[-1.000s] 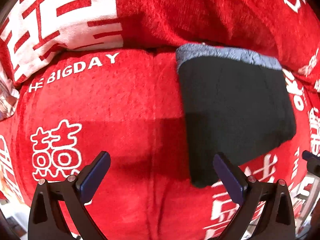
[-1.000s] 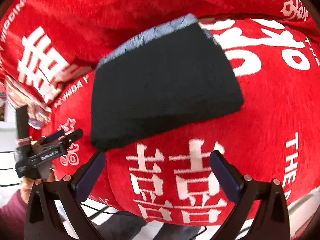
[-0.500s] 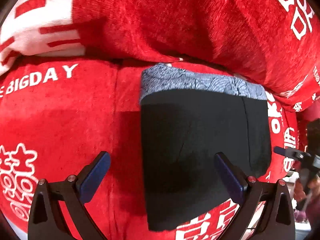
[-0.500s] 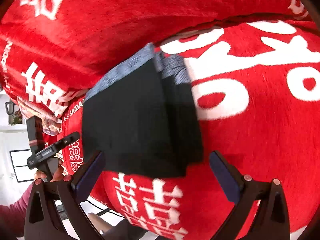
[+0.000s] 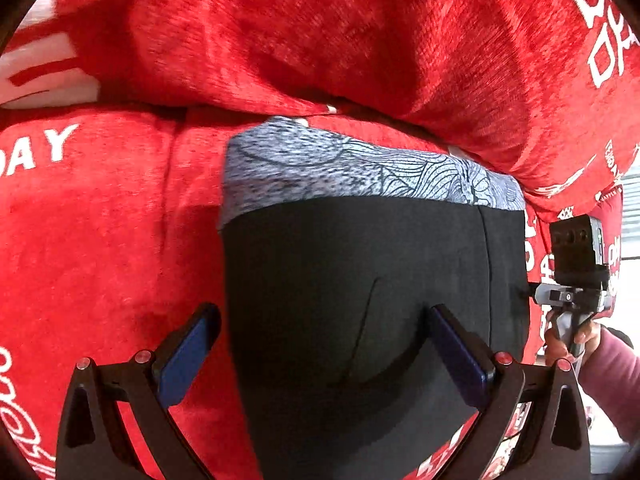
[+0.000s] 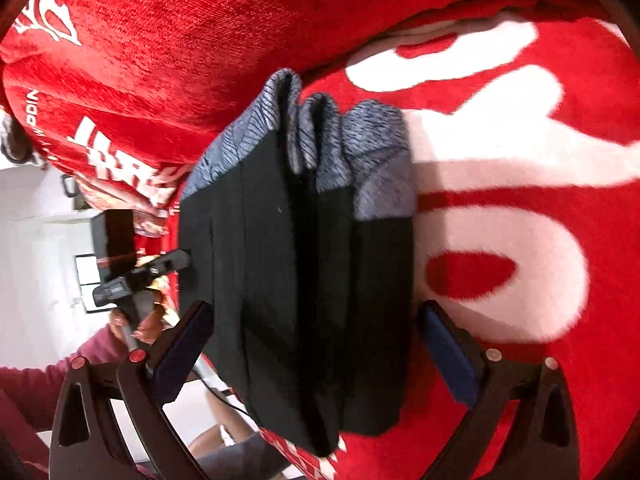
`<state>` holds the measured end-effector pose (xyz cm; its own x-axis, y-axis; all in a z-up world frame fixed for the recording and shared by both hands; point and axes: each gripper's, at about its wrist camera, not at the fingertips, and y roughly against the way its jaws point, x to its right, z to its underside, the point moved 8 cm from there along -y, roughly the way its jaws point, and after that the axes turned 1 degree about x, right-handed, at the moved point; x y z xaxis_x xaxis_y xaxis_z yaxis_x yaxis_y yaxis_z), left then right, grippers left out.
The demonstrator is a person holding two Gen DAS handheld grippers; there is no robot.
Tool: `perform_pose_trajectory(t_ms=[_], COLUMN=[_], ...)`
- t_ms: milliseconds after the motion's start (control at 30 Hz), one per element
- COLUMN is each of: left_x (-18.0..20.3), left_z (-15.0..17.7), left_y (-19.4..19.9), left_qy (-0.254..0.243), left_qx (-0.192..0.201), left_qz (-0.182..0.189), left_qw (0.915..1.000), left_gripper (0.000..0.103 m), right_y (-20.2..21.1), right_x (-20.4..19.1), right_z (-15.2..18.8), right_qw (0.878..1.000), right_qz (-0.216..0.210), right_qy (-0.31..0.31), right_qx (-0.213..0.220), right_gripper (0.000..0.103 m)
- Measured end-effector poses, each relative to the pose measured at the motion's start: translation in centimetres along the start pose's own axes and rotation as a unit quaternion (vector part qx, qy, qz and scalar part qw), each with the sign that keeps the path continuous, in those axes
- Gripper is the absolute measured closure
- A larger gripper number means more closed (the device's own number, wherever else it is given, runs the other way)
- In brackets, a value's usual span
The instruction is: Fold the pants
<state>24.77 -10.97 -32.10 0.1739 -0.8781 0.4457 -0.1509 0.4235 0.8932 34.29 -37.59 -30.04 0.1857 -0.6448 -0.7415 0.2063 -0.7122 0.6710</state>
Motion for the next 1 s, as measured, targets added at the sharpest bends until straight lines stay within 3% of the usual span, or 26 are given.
perform_pose_trajectory(t_ms=[133, 200, 300, 467, 533, 767, 867, 1000], left_x=[1.0, 1.6, 2.7, 4.0, 4.6, 6.2, 6.3, 4.2], left_z=[-0.1, -0.2, 0.0, 0.6, 1.2, 5.2, 7.5, 10.0], left_y=[-1.2, -0.9, 0.1, 2.5, 3.4, 6.8, 7.3, 6.0], left_qy=[0.002, 0.009, 0.008, 0.003, 0.000, 0.004, -0.003, 0.006], left_qx=[0.004, 0.014, 0.028, 0.040, 0.042, 0.029, 0.018, 0.000], left_qz=[-0.008, -0.002, -0.001, 0.004, 0.009, 0.022, 0.012, -0.022], left_qw=[1.0000, 0.9999, 0.9996, 0.9992, 0.9991, 0.9993, 0.9998, 0.9997], left_gripper=[0.000, 0.012, 0.031, 0.043, 0.043, 0.043, 0.043, 0.043], right_y=[-0.8, -0.5, 0.2, 1.4, 2.2, 3.8, 4.9, 4.2], right_x=[-0.1, 0.5, 0.7, -0.7, -1.4, -3.8, -4.0, -3.6], right_z=[-0.6, -0.8, -0.3, 0.3, 0.6, 4.2, 6.8, 9.9], right_qw=[1.000, 0.999, 0.998, 0.998, 0.997, 0.996, 0.992, 0.993], right_qz=[-0.009, 0.018, 0.016, 0.002, -0.021, -0.042, -0.062, -0.049], right_qy=[-0.010, -0.034, -0.053, -0.058, -0.068, -0.077, -0.098, -0.101], right_qx=[0.012, 0.020, 0.024, 0.039, 0.044, 0.034, 0.042, 0.032], right_gripper=[0.004, 0.029, 0.046, 0.060, 0.061, 0.061, 0.061, 0.061])
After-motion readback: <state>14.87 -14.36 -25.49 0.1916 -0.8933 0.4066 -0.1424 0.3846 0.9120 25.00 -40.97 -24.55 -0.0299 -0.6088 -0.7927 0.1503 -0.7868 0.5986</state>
